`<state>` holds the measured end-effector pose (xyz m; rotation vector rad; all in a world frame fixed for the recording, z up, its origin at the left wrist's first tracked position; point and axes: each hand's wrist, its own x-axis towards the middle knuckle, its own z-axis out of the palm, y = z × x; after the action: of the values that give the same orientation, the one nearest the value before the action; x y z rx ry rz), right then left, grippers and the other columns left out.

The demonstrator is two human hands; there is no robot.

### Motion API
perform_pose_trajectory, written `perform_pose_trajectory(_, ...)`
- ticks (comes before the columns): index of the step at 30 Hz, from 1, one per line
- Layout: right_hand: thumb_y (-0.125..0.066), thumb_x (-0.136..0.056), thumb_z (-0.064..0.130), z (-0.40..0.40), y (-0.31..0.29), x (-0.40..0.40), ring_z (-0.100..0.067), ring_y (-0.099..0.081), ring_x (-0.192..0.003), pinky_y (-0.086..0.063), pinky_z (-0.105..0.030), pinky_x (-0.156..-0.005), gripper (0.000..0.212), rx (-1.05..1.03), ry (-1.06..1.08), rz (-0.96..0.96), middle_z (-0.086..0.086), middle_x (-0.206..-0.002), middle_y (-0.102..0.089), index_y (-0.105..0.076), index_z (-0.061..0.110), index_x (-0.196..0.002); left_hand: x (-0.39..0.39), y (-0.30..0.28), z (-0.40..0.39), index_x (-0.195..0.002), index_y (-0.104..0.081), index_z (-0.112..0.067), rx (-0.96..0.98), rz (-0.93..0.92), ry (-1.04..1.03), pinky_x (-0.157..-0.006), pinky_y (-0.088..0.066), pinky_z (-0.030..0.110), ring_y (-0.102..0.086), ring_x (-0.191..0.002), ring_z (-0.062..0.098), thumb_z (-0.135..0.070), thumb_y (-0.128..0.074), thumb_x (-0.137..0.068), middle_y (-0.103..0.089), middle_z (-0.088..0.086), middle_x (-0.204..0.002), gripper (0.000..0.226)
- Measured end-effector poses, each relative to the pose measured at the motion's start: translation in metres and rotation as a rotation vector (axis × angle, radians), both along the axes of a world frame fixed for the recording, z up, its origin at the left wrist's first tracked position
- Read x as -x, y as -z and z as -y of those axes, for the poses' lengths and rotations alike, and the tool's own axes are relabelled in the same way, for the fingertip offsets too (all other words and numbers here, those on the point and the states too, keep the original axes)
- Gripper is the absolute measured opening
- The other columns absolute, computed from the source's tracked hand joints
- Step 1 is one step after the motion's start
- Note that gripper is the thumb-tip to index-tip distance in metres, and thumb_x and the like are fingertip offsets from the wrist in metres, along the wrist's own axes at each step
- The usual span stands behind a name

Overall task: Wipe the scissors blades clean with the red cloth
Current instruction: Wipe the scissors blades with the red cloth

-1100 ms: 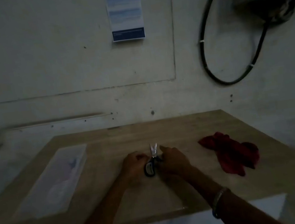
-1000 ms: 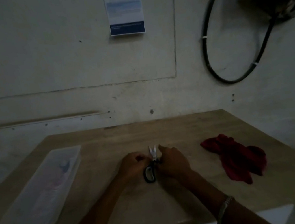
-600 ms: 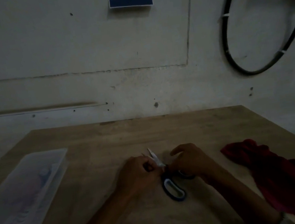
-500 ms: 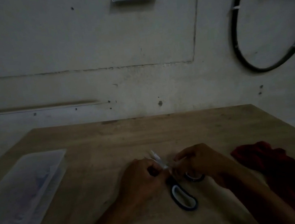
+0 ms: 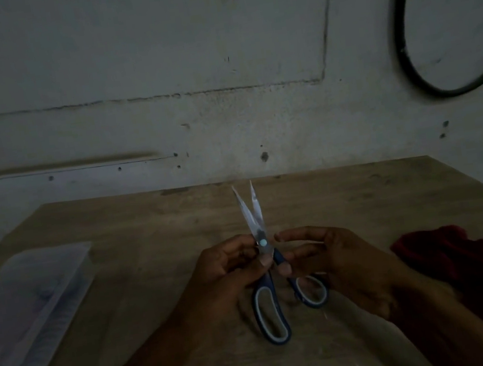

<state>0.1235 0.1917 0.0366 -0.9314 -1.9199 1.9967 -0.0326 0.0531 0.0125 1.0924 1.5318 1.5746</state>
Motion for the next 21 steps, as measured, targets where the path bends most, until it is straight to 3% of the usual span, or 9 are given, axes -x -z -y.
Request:
perform_pose_trajectory(4, -0.087, -0.06, 0.003, 0.002, 0.003, 0.002, -0.034, -0.075, -0.11, -0.046, -0.059, -0.114, 0.064, 0.049, -0.017, -0.065, -0.018, -0.111, -0.079, -0.075, 0.015, -0.122, 0.0, 0.0, 0.0, -0.113, -0.074, -0.015, -0.051, -0.003, -0.017, -0.089, -0.06, 0.029, -0.075, -0.105, 0.022, -0.008, -0.064, -0.095, -0.079, 0.006, -0.11, 0.022)
perform_pose_trajectory(7, -0.085, -0.062, 0.003, 0.005, 0.003, 0.003, -0.031, -0.076, -0.108, -0.049, -0.056, -0.111, 0.06, 0.042, -0.035, -0.075, -0.017, -0.11, -0.08, -0.075, 0.013, -0.121, 0.0, 0.002, -0.002, -0.118, -0.07, -0.016, -0.001, -0.014, 0.017, -0.091, -0.06, 0.032, -0.074, -0.106, 0.021, -0.012, -0.057, -0.101, -0.078, 0.004, -0.113, 0.021)
perform_pose_trajectory(9, -0.086, -0.061, 0.006, 0.007, 0.0, 0.004, -0.027, -0.077, -0.106, -0.052, -0.052, -0.108, 0.06, 0.0, -0.045, -0.062, -0.013, -0.108, -0.081, -0.075, 0.015, -0.119, 0.0, 0.002, -0.003, -0.117, -0.068, -0.014, 0.045, -0.049, 0.003, -0.084, -0.06, 0.034, -0.074, -0.093, 0.021, -0.018, -0.053, -0.104, -0.077, 0.007, -0.103, 0.02)
perform_pose_trajectory(12, -0.088, -0.06, 0.005, 0.0, 0.001, 0.001, -0.021, -0.078, -0.1, -0.055, -0.046, -0.103, 0.061, -0.067, -0.007, -0.021, -0.006, -0.104, -0.082, -0.074, 0.017, -0.118, 0.005, 0.004, -0.001, -0.116, -0.059, 0.003, 0.123, -0.052, 0.024, -0.059, -0.055, 0.033, -0.059, -0.059, 0.014, -0.022, -0.048, -0.106, -0.06, 0.008, -0.075, 0.029)
perform_pose_trajectory(16, -0.089, -0.062, -0.004, -0.008, 0.011, -0.003, -0.025, -0.075, -0.109, -0.056, -0.045, -0.103, 0.06, -0.068, 0.0, 0.034, -0.006, -0.108, -0.081, -0.075, 0.014, -0.118, 0.009, -0.002, 0.003, -0.107, -0.068, -0.002, 0.224, -0.104, 0.091, -0.057, -0.055, 0.029, -0.062, -0.058, 0.015, -0.016, -0.055, -0.103, -0.064, 0.002, -0.07, 0.019)
perform_pose_trajectory(19, -0.087, -0.071, -0.004, -0.01, 0.016, -0.002, -0.022, -0.076, -0.107, -0.058, -0.041, -0.098, 0.051, -0.037, 0.02, 0.023, -0.006, -0.112, -0.081, -0.076, 0.012, -0.118, 0.011, -0.009, 0.002, -0.112, -0.071, -0.001, 0.272, 0.058, -0.002, -0.059, -0.057, 0.03, -0.066, -0.064, 0.018, -0.016, -0.055, -0.103, -0.074, 0.008, -0.081, 0.024)
perform_pose_trajectory(21, -0.087, -0.074, 0.0, -0.011, 0.017, -0.002, -0.024, -0.076, -0.108, -0.059, -0.043, -0.099, 0.047, 0.008, 0.044, -0.022, -0.006, -0.115, -0.08, -0.077, 0.012, -0.118, 0.017, -0.012, 0.005, -0.119, -0.069, 0.005, 0.225, 0.278, 0.021, -0.064, -0.06, 0.029, -0.07, -0.076, 0.022, -0.024, -0.046, -0.105, -0.077, 0.016, -0.099, 0.039)
